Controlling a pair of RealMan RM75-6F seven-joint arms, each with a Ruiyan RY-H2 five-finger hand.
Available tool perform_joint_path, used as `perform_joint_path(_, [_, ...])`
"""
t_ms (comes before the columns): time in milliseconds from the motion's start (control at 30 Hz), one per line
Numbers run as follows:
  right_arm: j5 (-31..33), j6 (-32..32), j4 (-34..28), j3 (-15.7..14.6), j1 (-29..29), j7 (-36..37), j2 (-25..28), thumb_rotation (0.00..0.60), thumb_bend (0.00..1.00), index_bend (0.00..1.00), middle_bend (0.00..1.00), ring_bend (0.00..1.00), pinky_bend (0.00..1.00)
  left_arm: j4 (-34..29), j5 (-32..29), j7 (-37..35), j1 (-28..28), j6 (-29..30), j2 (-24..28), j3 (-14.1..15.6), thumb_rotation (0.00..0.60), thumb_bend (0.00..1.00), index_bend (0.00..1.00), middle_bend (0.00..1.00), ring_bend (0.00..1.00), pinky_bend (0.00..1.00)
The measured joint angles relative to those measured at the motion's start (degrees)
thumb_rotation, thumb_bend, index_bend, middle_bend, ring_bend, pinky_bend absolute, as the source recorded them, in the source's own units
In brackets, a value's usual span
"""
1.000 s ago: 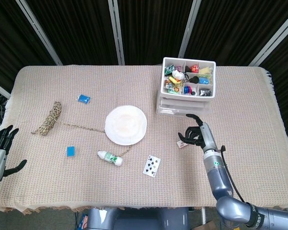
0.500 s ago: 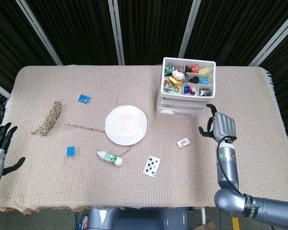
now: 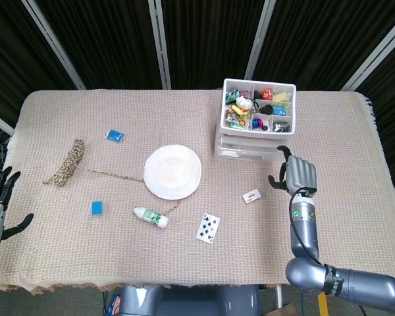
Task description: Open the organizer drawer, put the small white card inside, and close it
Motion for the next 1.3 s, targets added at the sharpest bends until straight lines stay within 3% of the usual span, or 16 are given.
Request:
perform_joint_path(500, [-1.7, 0.1, 2.6, 1.2, -0.3, 0.2, -2.1, 0.600, 0.23, 0.42, 0.73, 0.73, 0.53, -0.5, -0.6, -0.1, 0.0, -0.5, 0.2, -0.1, 0.600, 0.27, 0.01, 0.00, 0.00, 0.00])
perform_joint_path(800, [-1.7, 0.3, -0.7, 1.4, -2.2, 0.7, -0.6, 0.600, 0.23, 0.44, 0.73, 0.73, 0.53, -0.7, -0.7, -0.1, -0.1, -0.7, 0.3, 0.0, 0.600, 0.27, 0.01, 0.00, 0.00, 0.00])
perform_joint_path(1300, [-6.9, 1.2, -5.2, -2.3, -6.0, 1.8, 0.8, 0.600, 0.23, 0.40, 0.73, 0.73, 0.53, -1.0, -0.9, 0.2, -0.1, -0.8, 0.3, -0.1, 0.600, 0.27, 0.01, 0.00, 0.00, 0.00])
